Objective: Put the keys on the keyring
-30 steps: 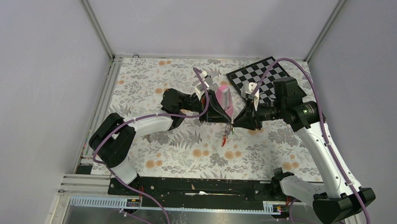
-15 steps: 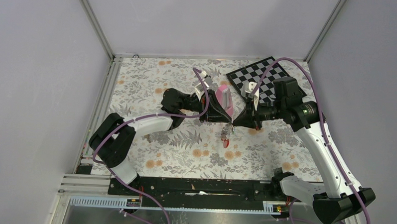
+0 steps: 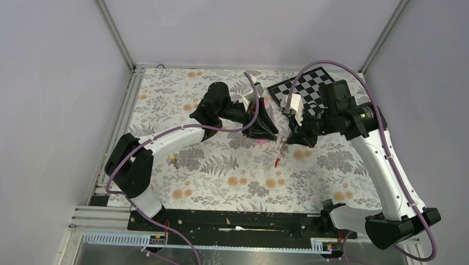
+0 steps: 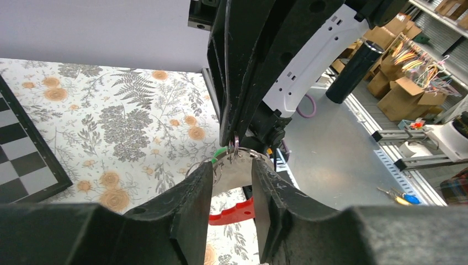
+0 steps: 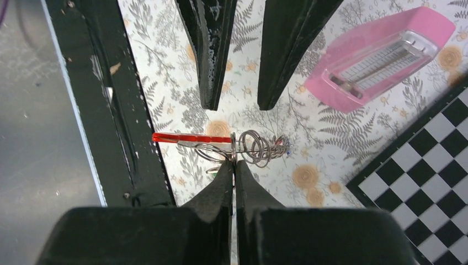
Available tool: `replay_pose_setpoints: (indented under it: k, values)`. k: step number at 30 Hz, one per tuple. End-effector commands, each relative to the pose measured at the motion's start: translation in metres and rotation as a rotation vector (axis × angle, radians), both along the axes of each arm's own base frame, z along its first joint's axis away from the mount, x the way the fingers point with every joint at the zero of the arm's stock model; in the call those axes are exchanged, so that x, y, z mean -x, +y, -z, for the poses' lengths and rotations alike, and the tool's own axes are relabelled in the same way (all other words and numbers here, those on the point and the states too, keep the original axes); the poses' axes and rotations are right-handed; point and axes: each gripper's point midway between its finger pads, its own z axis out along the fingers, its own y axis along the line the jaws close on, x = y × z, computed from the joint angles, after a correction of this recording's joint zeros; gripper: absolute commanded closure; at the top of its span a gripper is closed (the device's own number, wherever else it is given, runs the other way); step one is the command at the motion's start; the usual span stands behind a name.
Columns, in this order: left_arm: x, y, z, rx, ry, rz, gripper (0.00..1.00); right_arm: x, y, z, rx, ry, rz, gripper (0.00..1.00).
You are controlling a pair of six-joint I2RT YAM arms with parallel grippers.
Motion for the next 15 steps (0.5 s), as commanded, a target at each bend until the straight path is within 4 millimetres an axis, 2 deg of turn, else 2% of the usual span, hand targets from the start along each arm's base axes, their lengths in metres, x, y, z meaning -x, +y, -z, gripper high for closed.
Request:
replay_pose_setpoints:
  k: [1,8,15]
  values:
    - [-0.005,-0.003,0.007,-0.014,-0.035,0.012,0.62,0.006,-0.019,0.000,0.173,-0.021,-0.034,1.00]
    - [0.000,-0.001,0.013,0.014,-0.008,0.019,0.62,0.008,-0.034,-0.005,0.320,-0.050,-0.069,1.00]
    - [0.001,0.007,0.024,0.009,-0.013,0.012,0.62,0.007,-0.052,0.005,0.457,-0.083,-0.094,1.00]
